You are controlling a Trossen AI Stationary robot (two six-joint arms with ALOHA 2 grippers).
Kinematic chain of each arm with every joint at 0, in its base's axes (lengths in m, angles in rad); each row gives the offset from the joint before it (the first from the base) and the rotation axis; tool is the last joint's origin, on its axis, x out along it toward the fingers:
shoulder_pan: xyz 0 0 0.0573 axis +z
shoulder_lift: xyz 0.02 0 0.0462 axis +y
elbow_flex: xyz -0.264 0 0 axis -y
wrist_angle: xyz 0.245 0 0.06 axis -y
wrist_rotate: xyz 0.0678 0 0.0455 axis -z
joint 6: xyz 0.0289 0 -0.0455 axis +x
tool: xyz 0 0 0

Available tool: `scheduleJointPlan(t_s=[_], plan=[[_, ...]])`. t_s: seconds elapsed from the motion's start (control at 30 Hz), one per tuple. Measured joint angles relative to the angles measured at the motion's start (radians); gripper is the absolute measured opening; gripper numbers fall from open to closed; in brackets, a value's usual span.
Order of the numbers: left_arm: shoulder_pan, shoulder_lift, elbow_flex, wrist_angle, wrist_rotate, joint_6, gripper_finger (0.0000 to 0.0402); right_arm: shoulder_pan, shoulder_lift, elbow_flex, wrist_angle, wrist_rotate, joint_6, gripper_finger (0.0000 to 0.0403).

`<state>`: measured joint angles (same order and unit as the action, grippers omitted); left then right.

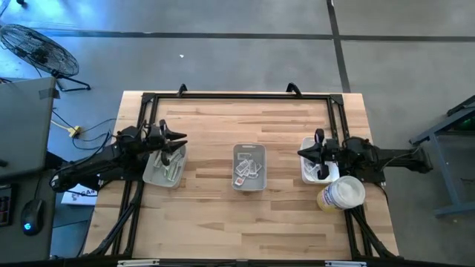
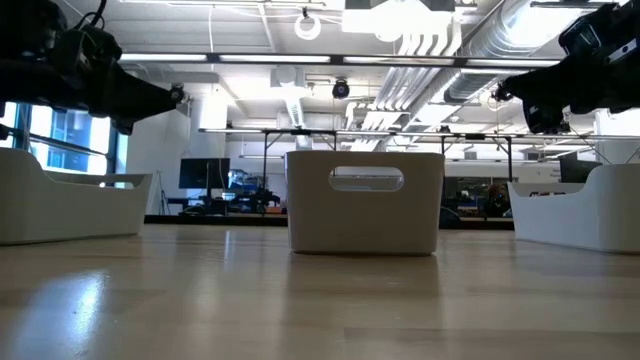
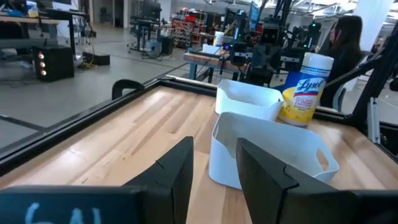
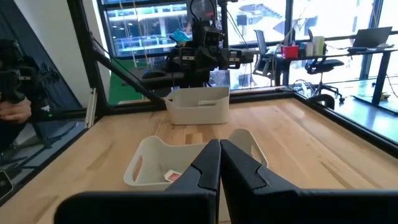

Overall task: Pick & Place First Aid Supplies
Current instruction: Return to Home Position

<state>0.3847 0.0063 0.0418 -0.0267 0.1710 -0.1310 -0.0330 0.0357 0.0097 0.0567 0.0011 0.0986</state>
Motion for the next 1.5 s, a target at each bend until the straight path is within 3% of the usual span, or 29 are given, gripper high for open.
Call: scheduleJointPlan(t_s=[0.23, 0.4, 0.63, 0.83, 1.03, 1.23, 1.5], plan=[[0.0, 0.0, -0.009, 0.022, 0.053, -0.005, 0.012, 0.0, 0.0, 0.0, -0.007, 0.007, 0.038, 0.0002], [0.0, 0.0, -0.016, 0.039, 0.031, -0.005, 0.012, 0.0, 0.0, 0.0, -0.006, 0.113, 0.031, 0.0012], [-0.019, 0.0, -0.017, 0.026, -0.132, -0.053, 0.012, 0.0, 0.002, 0.0, -0.003, 0.136, 0.006, 0.0012], [-0.152, 0.002, -0.029, 0.047, -0.261, -0.025, 0.012, 0.0, 0.003, 0.0, -0.004, 0.138, -0.035, 0.0014], [-0.237, 0.004, -0.029, 0.058, -0.302, 0.072, 0.012, 0.0, 0.003, 0.0, -0.005, 0.138, -0.021, 0.0012], [-0.241, 0.01, -0.03, 0.068, -0.365, 0.082, 0.012, 0.0, 0.003, 0.0, -0.006, 0.138, -0.028, 0.0014], [-0.241, 0.031, -0.03, 0.059, -0.31, 0.075, 0.012, 0.0, 0.003, -0.001, -0.006, 0.139, -0.028, 0.0009]])
